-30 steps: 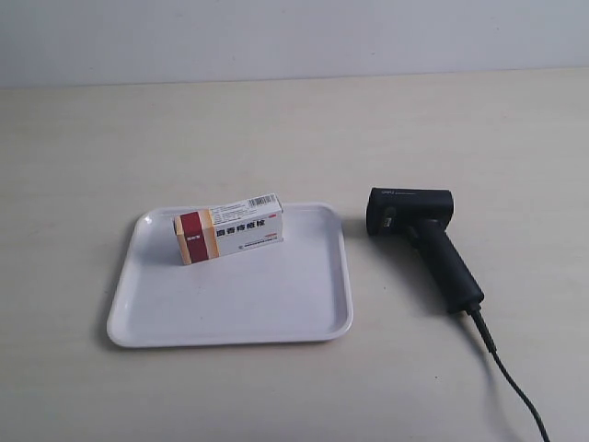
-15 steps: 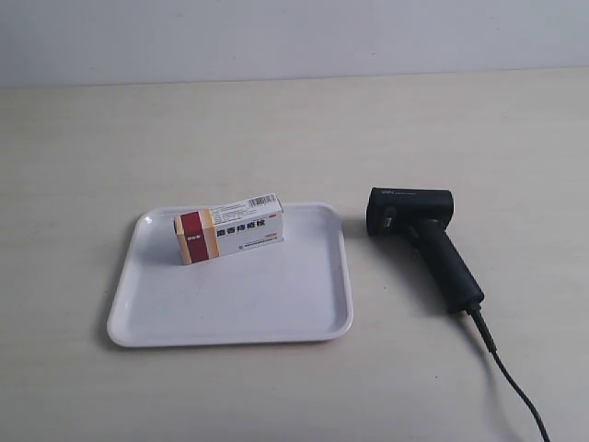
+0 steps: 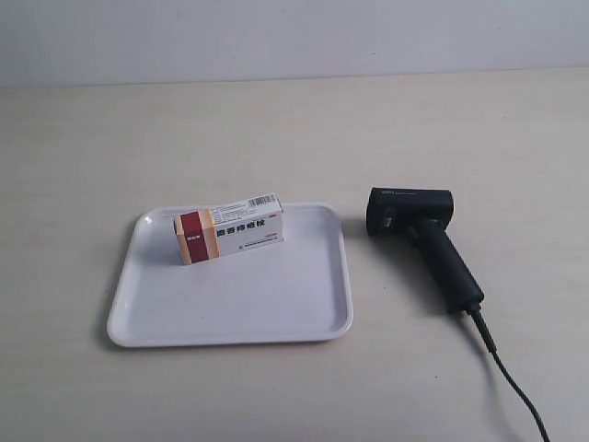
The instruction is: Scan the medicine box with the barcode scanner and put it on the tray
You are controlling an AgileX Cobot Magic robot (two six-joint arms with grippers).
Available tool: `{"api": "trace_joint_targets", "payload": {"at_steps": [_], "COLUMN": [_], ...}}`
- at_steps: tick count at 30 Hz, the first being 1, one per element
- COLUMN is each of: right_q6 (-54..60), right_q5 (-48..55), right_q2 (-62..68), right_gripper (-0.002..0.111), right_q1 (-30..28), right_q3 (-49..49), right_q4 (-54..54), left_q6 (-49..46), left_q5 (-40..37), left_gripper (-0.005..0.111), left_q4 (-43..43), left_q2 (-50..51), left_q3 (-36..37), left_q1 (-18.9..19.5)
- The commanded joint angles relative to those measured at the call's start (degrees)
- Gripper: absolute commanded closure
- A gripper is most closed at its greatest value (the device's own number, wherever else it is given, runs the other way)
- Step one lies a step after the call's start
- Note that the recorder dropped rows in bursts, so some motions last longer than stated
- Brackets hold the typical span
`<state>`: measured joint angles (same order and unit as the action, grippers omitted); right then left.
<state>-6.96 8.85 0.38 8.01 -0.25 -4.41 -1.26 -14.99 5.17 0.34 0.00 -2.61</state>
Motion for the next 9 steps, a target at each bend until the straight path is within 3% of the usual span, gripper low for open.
{"api": "trace_joint_targets", "payload": {"at_steps": [1,9], "right_q6": [0.4,0.1], "right_q5": [-0.2,-0.2], "right_q2": [-0.4,-0.4], "right_gripper": [0.108,0.108], "right_q1": [-0.5,-0.5], "right_q3": [0.2,0.2], "right_q4": [0.0,0.1], "left_q6": [0.3,0.3], "left_q5": [0.1,0.1], "left_gripper": [0.102,0.102], "left_q4": [0.0,0.0], "left_q2": [-0.3,-0.3], "left_q3": [0.0,0.0], "left_q1": [0.1,0.1]}}
